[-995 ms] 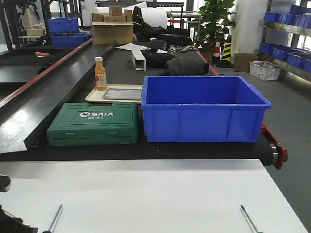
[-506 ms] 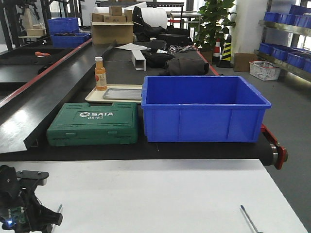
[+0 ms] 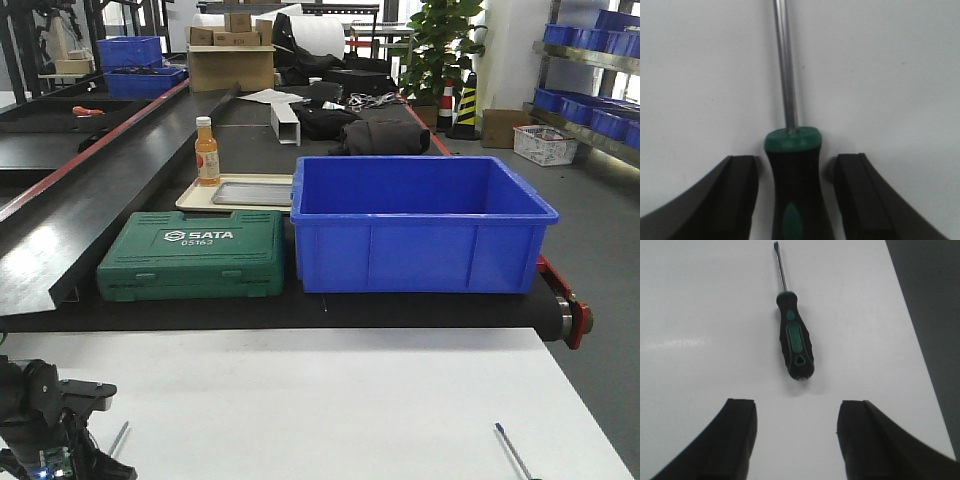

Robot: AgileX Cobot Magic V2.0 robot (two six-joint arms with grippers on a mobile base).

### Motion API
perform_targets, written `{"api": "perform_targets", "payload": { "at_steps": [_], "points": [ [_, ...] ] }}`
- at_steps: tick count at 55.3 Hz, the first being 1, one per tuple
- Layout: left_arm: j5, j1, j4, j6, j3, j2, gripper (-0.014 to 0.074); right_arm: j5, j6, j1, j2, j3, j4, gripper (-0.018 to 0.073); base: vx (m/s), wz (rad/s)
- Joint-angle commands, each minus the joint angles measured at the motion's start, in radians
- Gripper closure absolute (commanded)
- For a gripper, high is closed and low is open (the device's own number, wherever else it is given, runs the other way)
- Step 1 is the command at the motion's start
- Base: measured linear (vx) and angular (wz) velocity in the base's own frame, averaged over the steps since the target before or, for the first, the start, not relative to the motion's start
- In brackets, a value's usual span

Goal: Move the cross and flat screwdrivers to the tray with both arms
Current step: 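Close the left gripper on the cross screwdriver, right on the flat one, then lift both screwdrivers upright off the table with both grippers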

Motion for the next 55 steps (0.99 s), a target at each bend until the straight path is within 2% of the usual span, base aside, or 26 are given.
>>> {"api": "perform_targets", "payload": {
  "at_steps": [1, 13, 30, 40, 55],
  "points": [
    [-0.032, -0.003, -0.008, 0.001, -0.022, -0.038, 0.012, 0.062, -0.027, 0.001, 0.011, -0.077, -0.023, 0.011, 0.0, 0.0],
    [-0.035, -0.003, -0.008, 0.01, -0.022, -0.036, 0.012, 0.289, -0.119, 0.001, 0.203, -0.359, -0.033, 0.0109, 0.0, 0.0],
    [-0.032, -0.003, -0.008, 0.011, -0.022, -0.036, 0.0157, 0.392, -0.219, 0.001, 0.564, -0.682, -0.03, 0.0109, 0.0, 0.0],
    [-0.028, -0.003, -0.01, 0.011, -0.022, -0.036, 0.0244, 0.391, -0.262, 0.001, 0.715, -0.774, -0.03, 0.0109, 0.0, 0.0],
    [-0.03, -0.003, -0.019, 0.01, -0.022, -0.036, 0.0433, 0.395, -0.286, 0.001, 0.846, -0.876, -0.025, 0.0109, 0.0, 0.0]
  ]
}}
